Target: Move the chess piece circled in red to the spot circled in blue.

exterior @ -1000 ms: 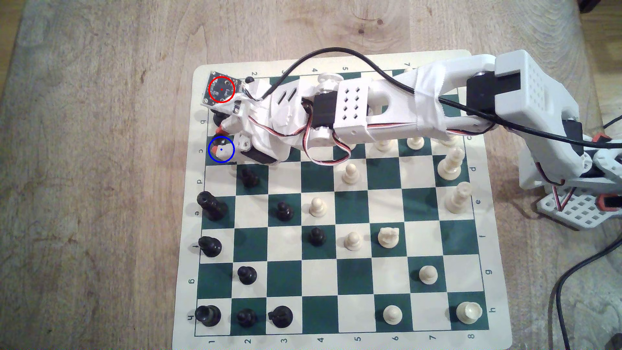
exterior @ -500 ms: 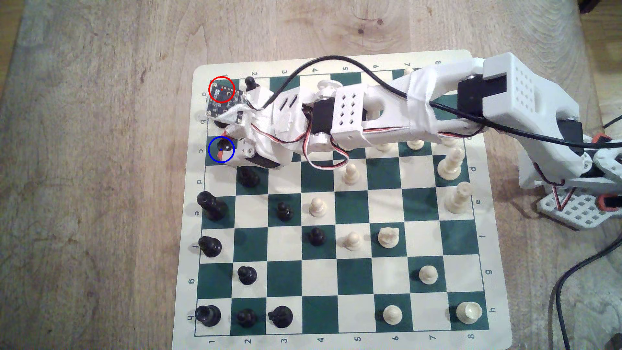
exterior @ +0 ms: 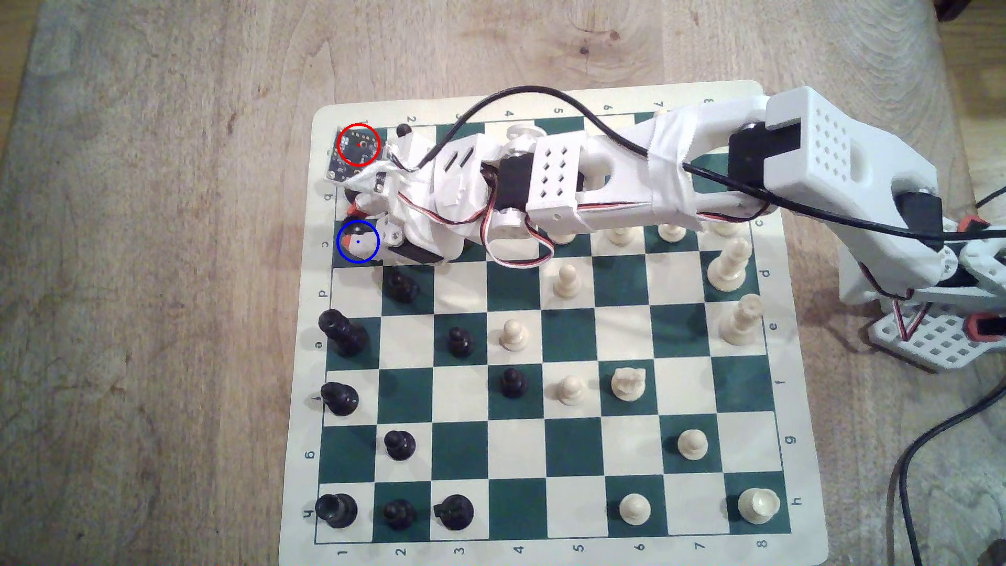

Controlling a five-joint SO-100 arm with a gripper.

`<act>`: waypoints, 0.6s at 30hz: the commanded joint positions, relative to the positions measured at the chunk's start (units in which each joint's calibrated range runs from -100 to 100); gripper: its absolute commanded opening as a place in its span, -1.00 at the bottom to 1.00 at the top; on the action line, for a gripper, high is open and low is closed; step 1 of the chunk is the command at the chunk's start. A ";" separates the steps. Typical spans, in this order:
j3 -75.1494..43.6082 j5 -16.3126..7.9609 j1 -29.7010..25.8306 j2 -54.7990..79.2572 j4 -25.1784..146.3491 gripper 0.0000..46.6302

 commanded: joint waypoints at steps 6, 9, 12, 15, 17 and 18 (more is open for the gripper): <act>-5.34 -0.05 0.64 -1.68 -1.54 -0.64; -5.34 0.00 0.72 -2.02 -1.63 -0.52; -5.43 -0.05 0.72 -2.52 -1.63 -0.43; -5.62 -0.49 0.80 -3.29 -1.54 -0.33; -5.80 -0.49 0.96 -4.05 -1.38 -0.30; -5.98 -0.49 0.96 -4.39 -1.22 -0.30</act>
